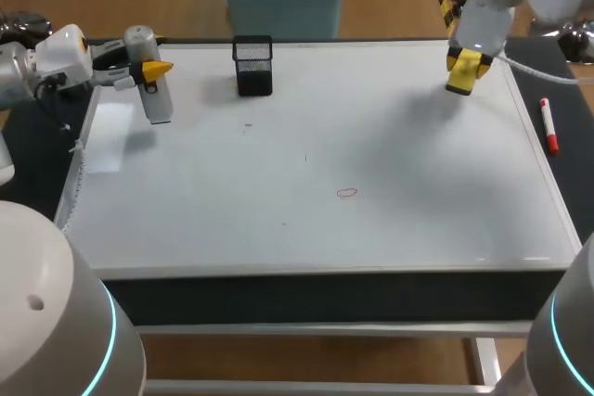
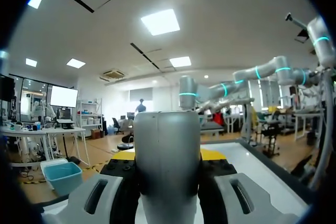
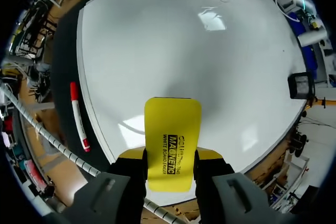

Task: Pick up the inspection probe, press it on each red-marked spot on the whiteboard one by one, put down the probe, pick up the eraser, and wipe off all the red marks.

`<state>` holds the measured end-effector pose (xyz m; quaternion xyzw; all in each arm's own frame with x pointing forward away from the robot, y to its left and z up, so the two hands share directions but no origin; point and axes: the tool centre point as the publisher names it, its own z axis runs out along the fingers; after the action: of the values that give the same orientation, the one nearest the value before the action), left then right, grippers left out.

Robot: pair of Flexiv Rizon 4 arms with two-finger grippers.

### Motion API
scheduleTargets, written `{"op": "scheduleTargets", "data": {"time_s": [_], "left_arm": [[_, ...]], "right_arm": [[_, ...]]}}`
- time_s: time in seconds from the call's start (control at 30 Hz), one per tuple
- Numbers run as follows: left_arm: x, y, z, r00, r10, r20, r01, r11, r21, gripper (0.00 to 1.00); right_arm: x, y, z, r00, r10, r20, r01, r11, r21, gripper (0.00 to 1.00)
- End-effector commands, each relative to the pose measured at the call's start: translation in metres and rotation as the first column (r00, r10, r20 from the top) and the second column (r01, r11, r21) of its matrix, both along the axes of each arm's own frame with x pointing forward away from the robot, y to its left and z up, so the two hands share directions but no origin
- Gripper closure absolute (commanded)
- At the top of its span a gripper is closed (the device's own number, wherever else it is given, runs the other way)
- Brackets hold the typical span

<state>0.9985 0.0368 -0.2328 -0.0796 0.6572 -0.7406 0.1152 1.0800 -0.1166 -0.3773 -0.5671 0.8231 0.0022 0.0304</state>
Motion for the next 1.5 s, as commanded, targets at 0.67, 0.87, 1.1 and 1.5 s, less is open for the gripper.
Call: {"op": "scheduleTargets", "data": {"time_s": [0.67,0.87,1.1,1.5], "left_arm": [[0.001,0.000,0.000,1.000,-0.002,0.002,0.002,1.000,-0.001,1.00],[0.001,0.000,0.000,1.000,-0.002,0.002,0.002,1.000,-0.001,1.00],[0.001,0.000,0.000,1.000,-0.002,0.002,0.002,1.000,-0.001,1.00],[0.001,0.000,0.000,1.000,-0.002,0.002,0.002,1.000,-0.001,1.00]], "right_arm": [[-0.124,0.109,0.003,0.938,0.341,0.068,-0.339,0.940,-0.044,1.00],[-0.155,0.137,-0.005,0.913,0.403,0.068,-0.403,0.915,-0.008,1.00],[-0.187,0.170,-0.020,0.875,0.480,0.056,-0.480,0.877,-0.012,1.00],[-0.221,0.221,-0.023,0.809,0.585,0.060,-0.586,0.810,-0.007,1.00]]}}
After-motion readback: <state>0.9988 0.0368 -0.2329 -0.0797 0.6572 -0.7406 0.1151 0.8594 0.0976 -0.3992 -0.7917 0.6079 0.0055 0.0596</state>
